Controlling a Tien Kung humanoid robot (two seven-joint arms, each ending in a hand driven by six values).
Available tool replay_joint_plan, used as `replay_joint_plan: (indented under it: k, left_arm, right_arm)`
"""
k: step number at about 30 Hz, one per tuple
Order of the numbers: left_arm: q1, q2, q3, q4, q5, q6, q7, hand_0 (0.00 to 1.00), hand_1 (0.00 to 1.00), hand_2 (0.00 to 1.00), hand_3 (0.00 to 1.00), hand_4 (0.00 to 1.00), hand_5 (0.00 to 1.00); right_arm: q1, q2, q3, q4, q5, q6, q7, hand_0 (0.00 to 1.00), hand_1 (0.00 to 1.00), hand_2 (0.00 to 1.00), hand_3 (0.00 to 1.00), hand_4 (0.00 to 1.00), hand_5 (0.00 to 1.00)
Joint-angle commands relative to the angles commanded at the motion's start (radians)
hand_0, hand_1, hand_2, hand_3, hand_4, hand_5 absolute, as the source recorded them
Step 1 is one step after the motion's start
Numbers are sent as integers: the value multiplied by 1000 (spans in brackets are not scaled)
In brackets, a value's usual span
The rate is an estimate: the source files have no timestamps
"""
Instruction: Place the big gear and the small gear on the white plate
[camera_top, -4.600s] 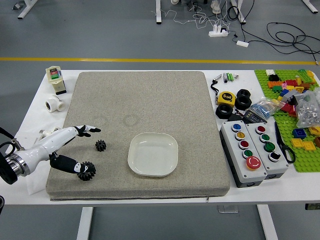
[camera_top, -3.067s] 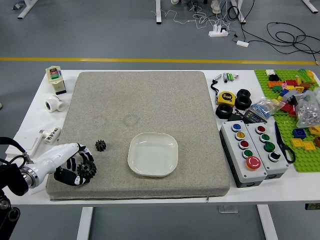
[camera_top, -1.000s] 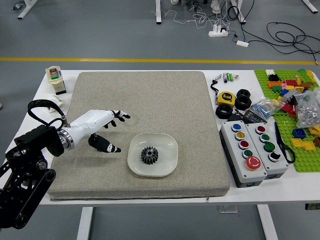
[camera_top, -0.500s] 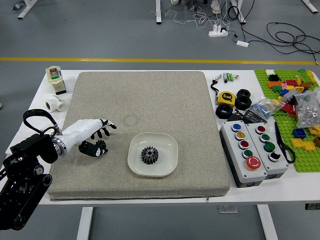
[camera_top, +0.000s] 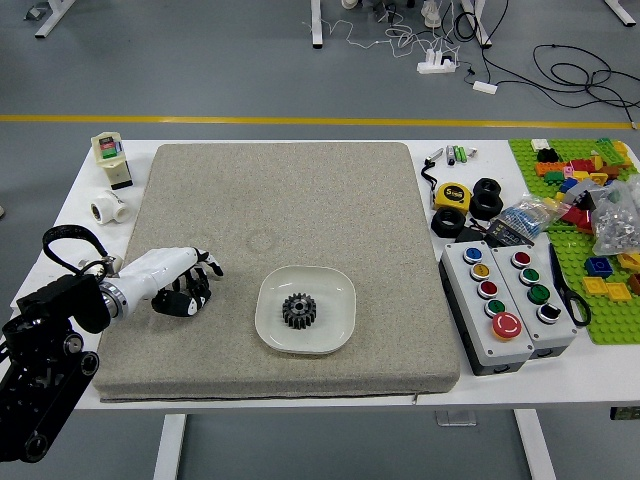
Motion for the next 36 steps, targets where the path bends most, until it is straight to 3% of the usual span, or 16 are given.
replay_joint_plan:
  k: [1, 12, 16, 19, 20, 24, 25, 31, 32, 36]
  left_arm:
    - [0, 0, 0, -3, 0, 1, 0, 307, 422, 483, 637, 2, 2]
    - [-6, 3, 15, -100, 0, 47, 8, 307, 416, 475, 626, 2, 2]
    - [-5, 6, 52, -155, 0, 67, 10, 307, 417, 477, 618, 2, 2]
    - [-8, 9, 101, -184, 0, 111, 12, 307, 417, 477, 618, 2, 2]
    - [-8, 9, 106, -187, 0, 115, 12, 312, 422, 486, 618, 86, 2]
    - [-11, 11, 176, -228, 0, 127, 3, 312, 422, 486, 618, 86, 2]
    - [-12, 14, 195, -234, 0, 123, 1, 314, 420, 486, 610, 274, 2]
    - [-22, 12, 285, -225, 0, 166, 7, 314, 420, 486, 610, 274, 2]
    - [-23, 9, 296, -220, 0, 187, 11, 340, 459, 548, 787, 866, 87]
    - [-29, 2, 320, -217, 0, 221, 16, 340, 459, 548, 787, 866, 87]
  right_arm:
    - [0, 0, 0, 0, 0, 0, 0, 600, 609, 697, 565, 763, 712]
    - [5, -2, -1, 0, 6, 0, 2, 600, 609, 697, 565, 763, 712]
    - [6, -2, -1, 0, 6, 0, 2, 600, 609, 697, 565, 763, 712]
    - [7, -3, -1, 0, 4, 1, 2, 600, 609, 697, 565, 763, 712]
    - [7, -3, -1, 0, 4, 1, 2, 600, 609, 697, 565, 762, 711]
    - [8, -4, -2, 0, 5, 1, 2, 600, 609, 697, 565, 762, 711]
    - [9, -4, -2, 0, 6, 1, 2, 601, 609, 697, 566, 763, 711]
    - [12, -5, -2, 0, 6, 1, 3, 601, 609, 697, 566, 763, 711]
    - [12, -5, -2, 0, 6, 1, 3, 601, 609, 697, 566, 762, 711]
    - [13, -5, -1, 0, 5, 1, 3, 601, 609, 697, 566, 762, 711]
